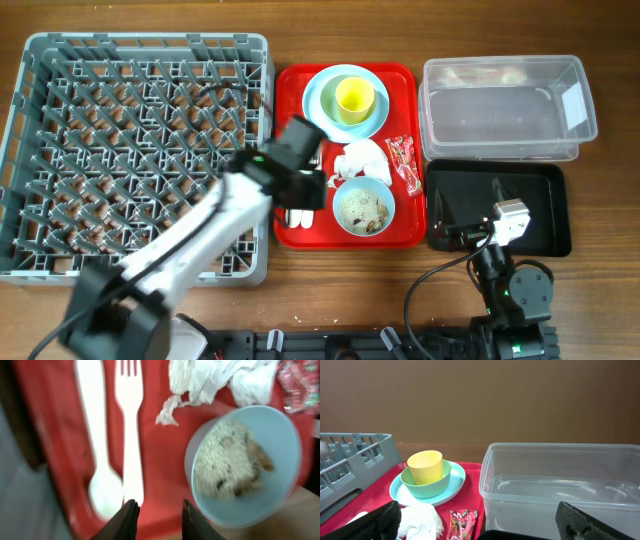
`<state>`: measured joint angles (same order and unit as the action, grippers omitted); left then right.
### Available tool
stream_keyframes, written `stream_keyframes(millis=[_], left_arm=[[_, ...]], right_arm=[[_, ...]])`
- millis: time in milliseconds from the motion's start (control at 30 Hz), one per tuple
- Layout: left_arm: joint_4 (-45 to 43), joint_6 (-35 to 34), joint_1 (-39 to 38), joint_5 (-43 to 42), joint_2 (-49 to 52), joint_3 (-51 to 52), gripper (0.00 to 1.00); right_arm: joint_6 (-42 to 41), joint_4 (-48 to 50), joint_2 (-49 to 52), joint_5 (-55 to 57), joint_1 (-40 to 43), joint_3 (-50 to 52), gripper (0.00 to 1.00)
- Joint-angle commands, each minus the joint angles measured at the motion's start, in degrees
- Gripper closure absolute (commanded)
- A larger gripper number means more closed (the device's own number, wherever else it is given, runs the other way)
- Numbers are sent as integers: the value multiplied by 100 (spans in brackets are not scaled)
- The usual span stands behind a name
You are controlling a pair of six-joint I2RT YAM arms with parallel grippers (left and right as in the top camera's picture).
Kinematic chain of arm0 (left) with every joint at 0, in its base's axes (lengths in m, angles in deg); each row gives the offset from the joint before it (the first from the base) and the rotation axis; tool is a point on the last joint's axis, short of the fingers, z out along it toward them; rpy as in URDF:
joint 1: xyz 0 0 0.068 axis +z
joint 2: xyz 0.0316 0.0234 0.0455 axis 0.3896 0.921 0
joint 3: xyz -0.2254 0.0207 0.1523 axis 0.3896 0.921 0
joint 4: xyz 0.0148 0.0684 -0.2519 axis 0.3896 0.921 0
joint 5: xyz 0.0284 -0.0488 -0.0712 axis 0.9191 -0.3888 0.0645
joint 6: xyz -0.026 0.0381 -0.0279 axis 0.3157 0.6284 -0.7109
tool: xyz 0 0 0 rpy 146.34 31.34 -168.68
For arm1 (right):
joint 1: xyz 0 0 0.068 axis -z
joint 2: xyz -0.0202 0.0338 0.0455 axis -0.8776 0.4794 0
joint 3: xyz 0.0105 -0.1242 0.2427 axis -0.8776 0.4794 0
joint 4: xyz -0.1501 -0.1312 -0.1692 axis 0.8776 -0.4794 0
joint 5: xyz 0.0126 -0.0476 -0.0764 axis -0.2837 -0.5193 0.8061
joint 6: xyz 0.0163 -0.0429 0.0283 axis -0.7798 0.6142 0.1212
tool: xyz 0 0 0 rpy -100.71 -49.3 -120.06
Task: Sort waste into correct bins and load items into the dishwasher rack
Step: 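Reach the left gripper to the red tray and grasp the white fork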
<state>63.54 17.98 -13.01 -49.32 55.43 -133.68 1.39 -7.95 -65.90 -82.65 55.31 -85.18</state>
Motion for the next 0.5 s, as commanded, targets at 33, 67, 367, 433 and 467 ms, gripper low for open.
stream_keyframes(millis=[33,67,367,433,467], left_arm=[[-498,-326,-247,938,750,44,71],[-570,-326,-240,938,844,44,71],[-1226,-302,-240,1327,1147,44,74],[-1233,-302,-240,1342,1147,50,76],[-1235,-304,-240,1344,1147,59,77]], right_arm=[[11,15,7,9,28,7,0],[11,15,7,11,28,7,0],[9,15,7,11,28,7,0],[9,15,7,9,28,7,0],[9,15,7,11,28,7,0]])
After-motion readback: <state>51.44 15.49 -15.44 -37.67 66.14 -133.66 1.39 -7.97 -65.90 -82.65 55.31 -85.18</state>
